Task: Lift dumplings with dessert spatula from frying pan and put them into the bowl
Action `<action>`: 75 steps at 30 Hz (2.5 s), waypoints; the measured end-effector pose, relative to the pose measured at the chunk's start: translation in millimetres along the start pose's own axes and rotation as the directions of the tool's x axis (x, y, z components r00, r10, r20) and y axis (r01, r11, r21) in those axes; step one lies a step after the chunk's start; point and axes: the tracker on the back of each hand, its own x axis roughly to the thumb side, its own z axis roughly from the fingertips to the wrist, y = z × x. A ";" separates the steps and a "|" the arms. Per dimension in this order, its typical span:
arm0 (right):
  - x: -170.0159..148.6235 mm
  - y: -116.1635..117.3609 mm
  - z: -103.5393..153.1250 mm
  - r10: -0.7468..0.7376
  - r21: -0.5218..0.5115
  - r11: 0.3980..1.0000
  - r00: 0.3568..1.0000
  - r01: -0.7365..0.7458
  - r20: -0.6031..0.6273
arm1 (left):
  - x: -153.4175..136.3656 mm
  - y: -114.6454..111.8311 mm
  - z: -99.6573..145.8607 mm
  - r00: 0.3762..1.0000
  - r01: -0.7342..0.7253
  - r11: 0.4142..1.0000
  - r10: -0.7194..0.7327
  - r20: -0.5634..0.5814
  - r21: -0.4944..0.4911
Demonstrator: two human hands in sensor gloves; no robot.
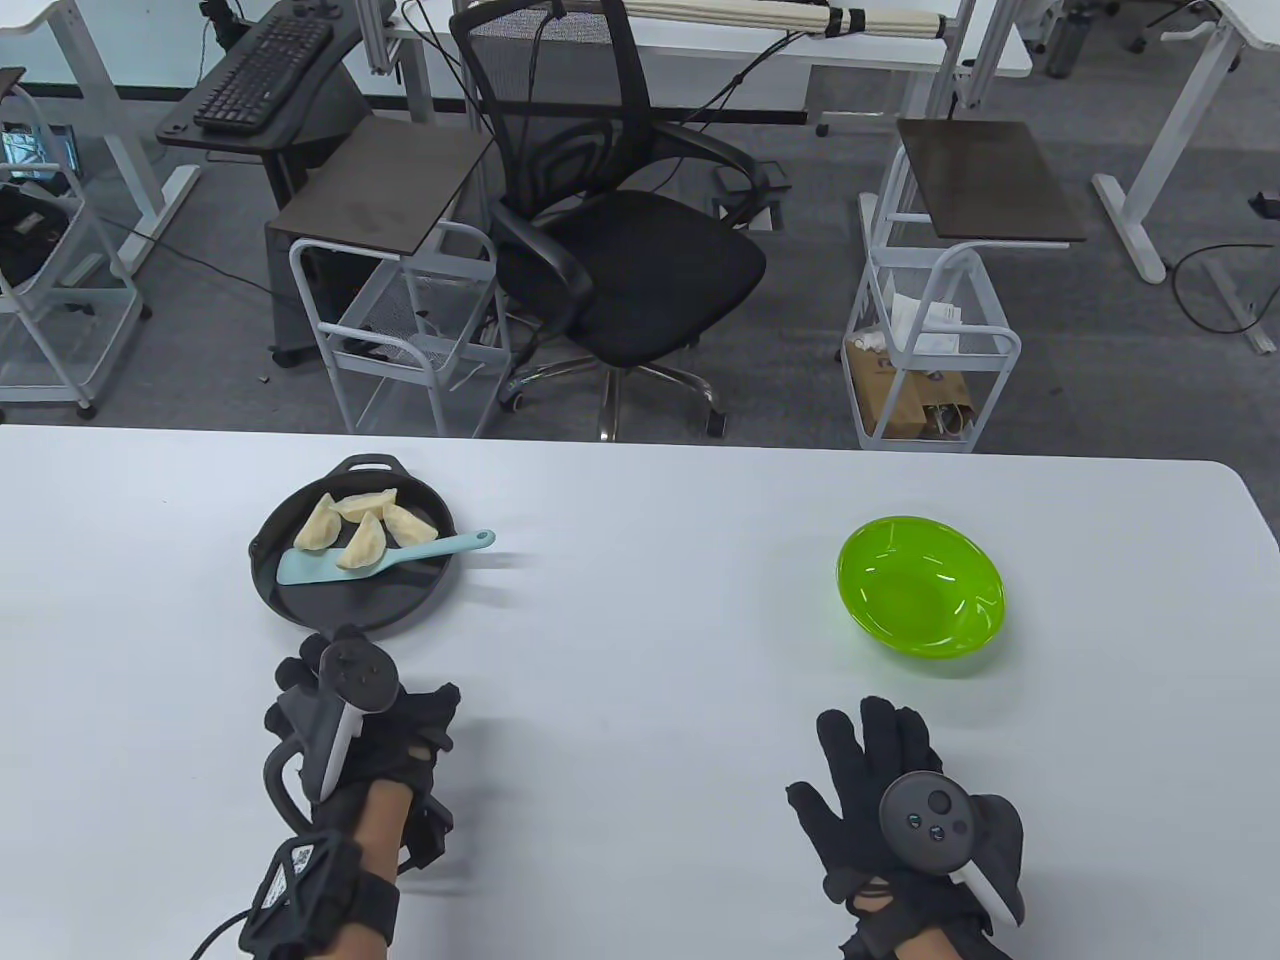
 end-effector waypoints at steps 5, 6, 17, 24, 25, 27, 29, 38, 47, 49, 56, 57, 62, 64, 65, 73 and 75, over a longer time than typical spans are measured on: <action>-1.7 0.5 -0.7 -0.009 0.000 1.000 1.000 0.009 -0.006 | -4.8 -0.9 -14.2 0.996 0.009 1.000 -0.009 -0.084 0.003; -2.2 1.2 -1.1 -0.011 0.007 1.000 1.000 0.011 -0.010 | -4.7 -1.9 -17.0 0.995 0.015 1.000 -0.015 -0.095 0.002; -1.2 2.9 -2.7 -0.019 0.026 0.999 1.000 0.020 -0.011 | 0.6 -7.1 -35.8 0.971 0.168 0.985 -0.159 -0.177 0.034; -2.5 4.1 -5.5 -0.031 0.041 0.999 0.999 0.032 -0.024 | -10.7 -7.2 -57.5 0.974 0.098 0.995 -0.099 -0.204 -0.016; -2.6 4.7 -6.0 -0.029 0.042 0.999 0.999 0.030 -0.025 | -12.6 -8.6 -58.5 0.972 0.049 0.999 -0.053 -0.230 -0.022; -2.6 5.5 -6.5 -0.027 0.048 0.998 0.999 0.028 -0.027 | -12.8 -9.9 -61.3 0.972 0.065 0.997 -0.070 -0.222 -0.031; -3.1 5.6 -6.9 -0.033 0.049 0.998 0.999 0.035 -0.031 | -12.6 -11.5 -60.7 0.967 0.087 0.996 -0.090 -0.237 -0.023; -4.6 6.8 -8.6 -0.047 0.066 0.997 0.998 0.050 -0.043 | -15.9 -11.5 -48.5 0.980 0.015 1.000 -0.012 -0.200 0.012; -10.8 12.2 -13.5 -0.048 0.099 0.994 0.996 0.056 -0.078 | -14.1 -6.6 -16.8 0.988 -0.079 0.997 0.077 -0.131 -0.006; -10.6 12.4 -13.4 -0.051 0.101 0.993 0.996 0.059 -0.078 | -12.7 -6.8 -7.3 0.991 -0.084 0.996 0.083 -0.109 -0.002; -10.4 13.0 -12.4 -0.052 0.103 0.993 0.996 0.059 -0.071 | -3.8 -12.4 34.4 0.994 -0.104 0.994 0.103 -0.020 -0.021; -10.0 13.4 -12.1 -0.050 0.105 0.993 0.996 0.057 -0.069 | -1.9 -14.0 40.7 0.995 -0.104 0.994 0.103 -0.008 -0.029; -9.3 12.7 -10.6 -0.052 0.095 0.994 0.997 0.058 -0.059 | 12.2 -22.0 72.7 0.996 -0.054 0.997 0.057 0.070 -0.046; -9.8 12.0 -9.8 -0.056 0.092 0.994 0.997 0.061 -0.059 | 17.9 -25.6 83.4 0.994 -0.030 0.998 0.036 0.105 -0.054; -10.1 11.6 -9.3 -0.057 0.089 0.994 0.997 0.062 -0.059 | 20.0 -27.8 87.3 0.992 -0.030 0.998 0.037 0.117 -0.059; -11.5 11.8 -8.0 -0.076 0.096 0.992 0.995 0.082 -0.066 | 35.1 -51.8 111.0 0.969 0.005 0.995 0.019 0.247 -0.097; -12.0 13.1 -8.8 -0.084 0.102 0.991 0.994 0.091 -0.069 | 37.8 -57.0 114.0 0.964 0.019 0.995 0.009 0.267 -0.103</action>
